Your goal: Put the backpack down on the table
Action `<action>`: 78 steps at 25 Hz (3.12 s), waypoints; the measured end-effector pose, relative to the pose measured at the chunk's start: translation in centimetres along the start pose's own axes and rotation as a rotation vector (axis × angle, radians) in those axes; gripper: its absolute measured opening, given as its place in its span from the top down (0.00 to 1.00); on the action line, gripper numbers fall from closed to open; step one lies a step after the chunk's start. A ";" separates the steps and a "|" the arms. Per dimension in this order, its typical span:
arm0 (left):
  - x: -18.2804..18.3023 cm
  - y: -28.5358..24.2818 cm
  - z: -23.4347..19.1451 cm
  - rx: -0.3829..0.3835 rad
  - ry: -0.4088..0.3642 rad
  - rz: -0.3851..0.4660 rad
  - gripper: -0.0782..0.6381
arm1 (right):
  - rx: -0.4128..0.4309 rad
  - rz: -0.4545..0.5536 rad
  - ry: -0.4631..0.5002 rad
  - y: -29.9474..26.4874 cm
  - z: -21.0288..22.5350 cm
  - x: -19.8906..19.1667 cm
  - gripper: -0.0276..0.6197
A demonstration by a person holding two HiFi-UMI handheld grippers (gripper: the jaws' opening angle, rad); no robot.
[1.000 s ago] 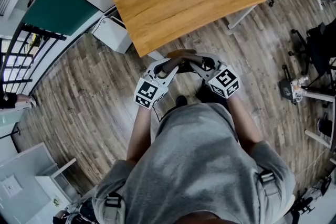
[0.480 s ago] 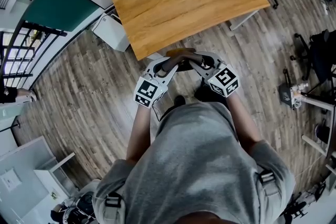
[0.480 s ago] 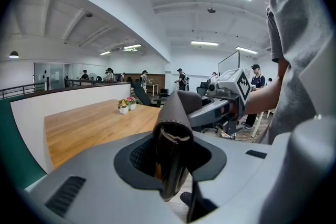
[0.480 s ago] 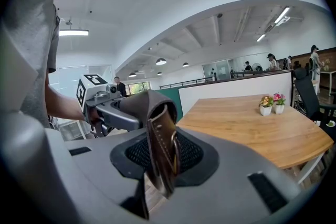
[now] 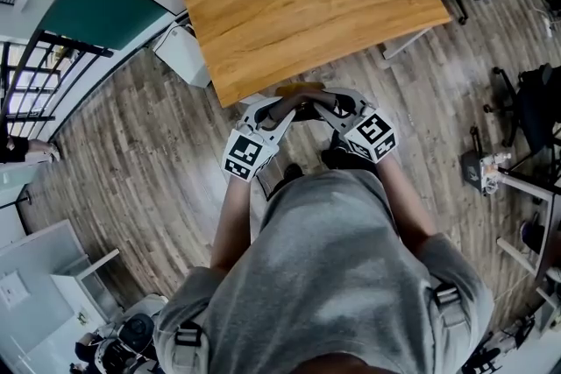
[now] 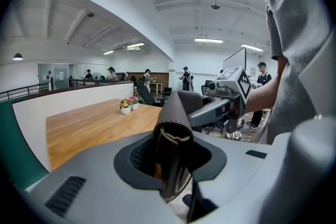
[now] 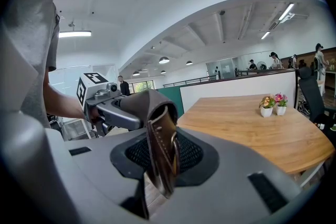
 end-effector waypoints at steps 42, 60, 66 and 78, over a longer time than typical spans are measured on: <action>2.6 -8.5 0.5 0.185 0.062 0.012 0.73 | 0.175 -0.023 0.100 0.7 10.5 0.4 0.81; 3.8 -10.2 -8.5 0.157 0.038 0.007 0.73 | 0.139 -0.045 0.105 -6.0 14.7 3.5 0.81; 3.8 -10.5 -12.1 0.140 0.041 -0.001 0.73 | 0.136 -0.068 0.111 -9.0 16.0 4.4 0.81; 2.9 -10.5 -19.5 0.111 0.073 -0.023 0.73 | 0.136 -0.105 0.107 -15.9 17.9 5.8 0.81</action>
Point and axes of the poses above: the fingertips, and each gripper's own axes: y backward along the fingers, z to its right, x out of its top, the point moved 8 cm from there along y, backward along the fingers, and after that the axes turned 5 degrees about -x, right-handed, at the moved point
